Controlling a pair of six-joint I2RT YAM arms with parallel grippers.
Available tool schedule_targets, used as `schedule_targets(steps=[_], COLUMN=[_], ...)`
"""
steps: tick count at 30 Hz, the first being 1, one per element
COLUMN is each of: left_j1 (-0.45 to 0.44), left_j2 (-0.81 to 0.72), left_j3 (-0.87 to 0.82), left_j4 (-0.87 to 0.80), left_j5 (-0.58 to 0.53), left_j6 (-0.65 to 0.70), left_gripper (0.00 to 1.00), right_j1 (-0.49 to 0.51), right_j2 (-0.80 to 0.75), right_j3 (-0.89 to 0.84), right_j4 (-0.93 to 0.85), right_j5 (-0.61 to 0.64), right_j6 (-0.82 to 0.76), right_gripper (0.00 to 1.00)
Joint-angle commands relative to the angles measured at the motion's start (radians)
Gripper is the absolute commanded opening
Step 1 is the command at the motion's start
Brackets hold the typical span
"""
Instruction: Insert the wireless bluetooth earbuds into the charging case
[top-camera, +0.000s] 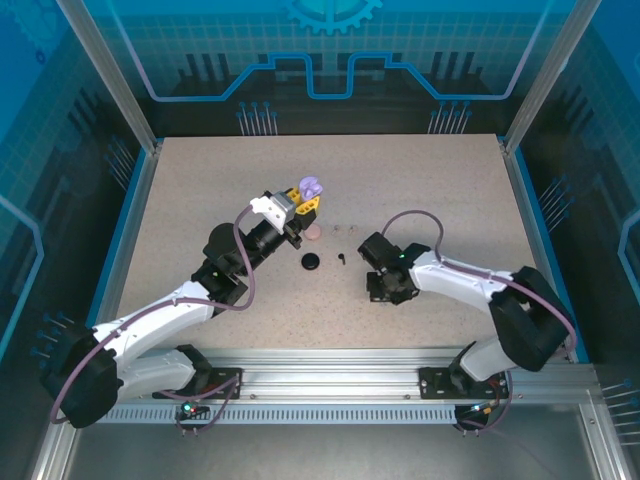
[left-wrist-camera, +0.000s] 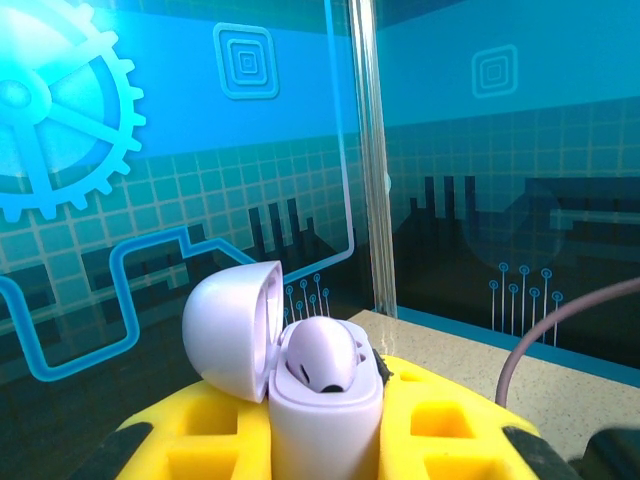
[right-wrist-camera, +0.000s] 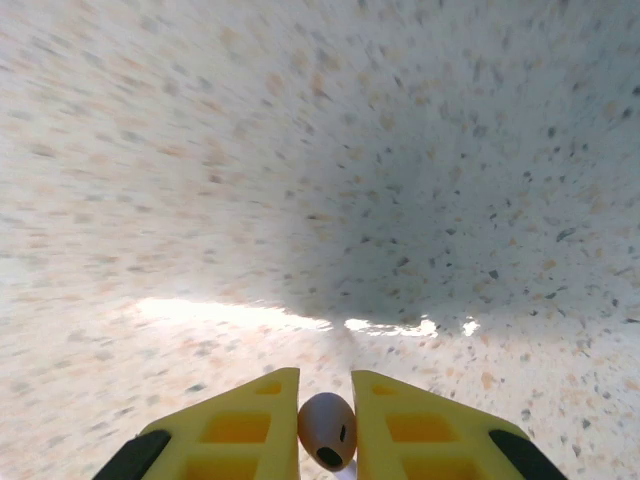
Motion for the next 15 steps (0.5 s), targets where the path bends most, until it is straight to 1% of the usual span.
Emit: schedule_targets(steps=[1,5,8,12,15], left_j1=[-0.007,-0.007,-0.006,-0.007,-0.007], left_j2=[-0.026,-0.034,-0.039,-0.038,-0.038], left_j3=[0.018,0.023,0.027,0.035,0.039], left_j4=[0.004,-0.002,-0.004,-0.006,-0.003], left_j5=[0.008,0.018,0.023,0.04,0.047], left_j6=[-0.006,-0.007,-0.006,-0.014,-0.023], left_gripper=[0.0,0.0,0.0,0.0,0.0], right_j1=[-0.018,-0.073,-0.119,-0.166,-0.178], right_j2=[-0.101,-0.205,-0.258,-0.265,-0.246], right_j3=[0.085,0.148,0.229,0.377,0.482], right_j4=[-0.011,0.044,0.085,0.135,0.202], right_j5=[-0.024,-0.104,-0.166,-0.238,-0.29], right_j6=[-0.004,-0.013,-0.021,-0.034,-0.034], right_gripper=[0.18,0.19,0.19,0.2,0.2])
